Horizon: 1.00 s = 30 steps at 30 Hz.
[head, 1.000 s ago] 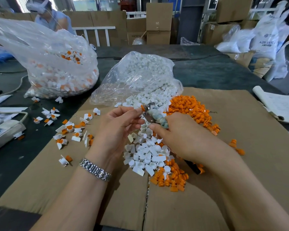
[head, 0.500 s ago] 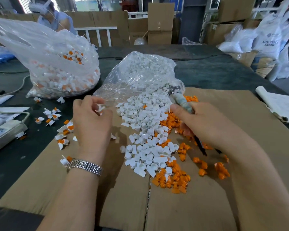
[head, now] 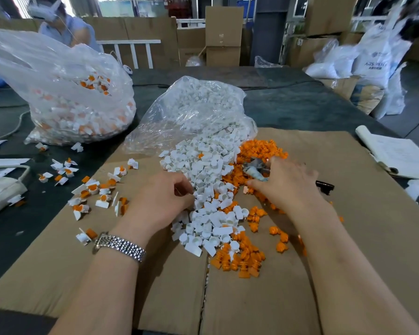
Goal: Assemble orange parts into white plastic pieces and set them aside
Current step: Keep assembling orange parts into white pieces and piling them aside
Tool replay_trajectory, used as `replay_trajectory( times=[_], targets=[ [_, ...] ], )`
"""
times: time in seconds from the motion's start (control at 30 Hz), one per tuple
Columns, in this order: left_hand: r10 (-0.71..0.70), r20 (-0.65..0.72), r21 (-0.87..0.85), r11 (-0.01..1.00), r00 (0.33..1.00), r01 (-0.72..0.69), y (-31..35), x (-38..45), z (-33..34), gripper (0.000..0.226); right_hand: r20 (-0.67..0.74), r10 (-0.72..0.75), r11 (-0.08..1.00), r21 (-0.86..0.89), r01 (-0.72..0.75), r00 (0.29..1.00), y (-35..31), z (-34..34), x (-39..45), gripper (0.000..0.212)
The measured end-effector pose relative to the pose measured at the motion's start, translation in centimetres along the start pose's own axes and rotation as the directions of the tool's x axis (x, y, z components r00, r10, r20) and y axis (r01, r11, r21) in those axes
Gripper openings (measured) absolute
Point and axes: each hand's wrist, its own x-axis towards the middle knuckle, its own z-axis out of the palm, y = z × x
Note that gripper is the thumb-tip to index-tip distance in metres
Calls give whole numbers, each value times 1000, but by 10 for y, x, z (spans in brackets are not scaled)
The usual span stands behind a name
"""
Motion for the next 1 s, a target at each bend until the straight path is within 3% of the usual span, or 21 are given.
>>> replay_trajectory(
  times=[0.23, 0.4, 0.53, 0.7, 0.83, 1.0],
  targets=[
    [-40, -40, -66, 997, 998, 37, -1, 0, -2, 14, 22, -33, 998, 60, 32, 999, -2, 3, 0, 64],
    [-30, -101, -23, 999, 994, 27, 4, -3, -6, 13, -112, -204, 975, 67, 213, 972, -6, -2, -2, 31],
    [-59, -148, -84, 995, 987, 47, 5, -3, -7, 10, -34, -350, 936, -44, 348, 936, -9, 2, -5, 17],
    [-107, -174, -169, 983, 979, 77, 6, -3, -5, 10, 6, -394, 914, -104, 392, 919, -11, 8, -3, 12],
    [-126, -159, -240, 967, 979, 85, 7, -3, -4, 9, -40, -426, 905, -33, 425, 904, -11, 7, -3, 5],
    [-176, -118, -483, 870, 977, 99, 7, -6, -9, 14, -166, -359, 841, 370, 395, 919, -18, -2, -7, 2]
  ],
)
